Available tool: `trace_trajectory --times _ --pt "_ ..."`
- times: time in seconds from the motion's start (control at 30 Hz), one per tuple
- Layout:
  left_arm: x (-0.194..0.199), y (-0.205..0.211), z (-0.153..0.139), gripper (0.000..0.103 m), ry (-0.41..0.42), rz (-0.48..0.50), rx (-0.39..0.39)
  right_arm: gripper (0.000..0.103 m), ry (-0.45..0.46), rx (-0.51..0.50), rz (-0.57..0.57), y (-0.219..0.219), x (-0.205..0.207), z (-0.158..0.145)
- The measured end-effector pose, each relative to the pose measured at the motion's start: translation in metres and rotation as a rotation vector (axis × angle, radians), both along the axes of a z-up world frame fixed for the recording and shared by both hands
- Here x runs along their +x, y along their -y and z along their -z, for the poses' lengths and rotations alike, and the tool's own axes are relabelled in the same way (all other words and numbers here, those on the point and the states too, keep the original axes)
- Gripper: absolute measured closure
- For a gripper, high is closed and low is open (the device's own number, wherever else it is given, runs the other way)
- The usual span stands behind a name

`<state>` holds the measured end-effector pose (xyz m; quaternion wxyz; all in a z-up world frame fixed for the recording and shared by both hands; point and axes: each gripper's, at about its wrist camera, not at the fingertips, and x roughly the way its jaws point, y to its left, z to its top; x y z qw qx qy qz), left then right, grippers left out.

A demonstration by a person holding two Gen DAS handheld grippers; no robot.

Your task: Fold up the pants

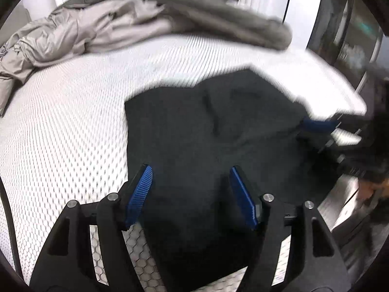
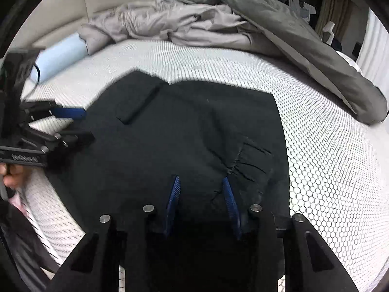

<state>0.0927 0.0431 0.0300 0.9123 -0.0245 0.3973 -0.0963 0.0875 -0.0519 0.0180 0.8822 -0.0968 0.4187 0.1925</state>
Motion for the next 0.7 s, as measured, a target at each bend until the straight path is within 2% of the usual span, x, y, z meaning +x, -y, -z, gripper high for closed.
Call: trace_trajectory --times 0.07,0.13,0.2,0.27,0.37,0.47,0.53,0.63,0.7 --pt "0.013 0.007 -0.012 0.039 0.017 0.015 0.033 0.065 -0.003 0.029 -0.009 -0.005 0.005 -0.007" --pt "0.034 0.011 -0.011 0.038 0.002 0.001 0.076 0.065 0.002 -0.023 -0.005 -0.023 0.018 -0.004" --pt "0.058 0.008 0.008 0.037 -0.077 -0.014 0.089 0.065 -0.033 -0.062 -0.01 -0.038 0.029 0.011" --pt "0.069 0.003 0.023 0.035 -0.13 -0.007 0.057 0.065 -0.055 -0.124 -0.013 -0.044 0.04 0.032" --pt "0.062 -0.007 0.021 0.032 -0.114 0.018 0.053 0.065 -0.011 -0.19 -0.003 -0.028 0.034 0.03" --pt "0.057 -0.014 0.018 0.032 -0.118 -0.01 0.042 0.065 -0.049 -0.1 0.005 0.009 0.02 0.016" --pt "0.055 -0.013 0.01 0.035 -0.117 -0.028 0.047 0.064 -0.033 -0.09 0.021 0.016 0.012 0.004" --pt "0.047 -0.006 -0.014 0.035 -0.043 -0.016 0.033 0.061 -0.016 0.002 0.014 0.015 0.012 -0.007" --pt "0.058 -0.003 -0.023 0.035 -0.006 -0.043 0.047 0.057 0.011 -0.011 0.025 0.002 0.019 -0.01"
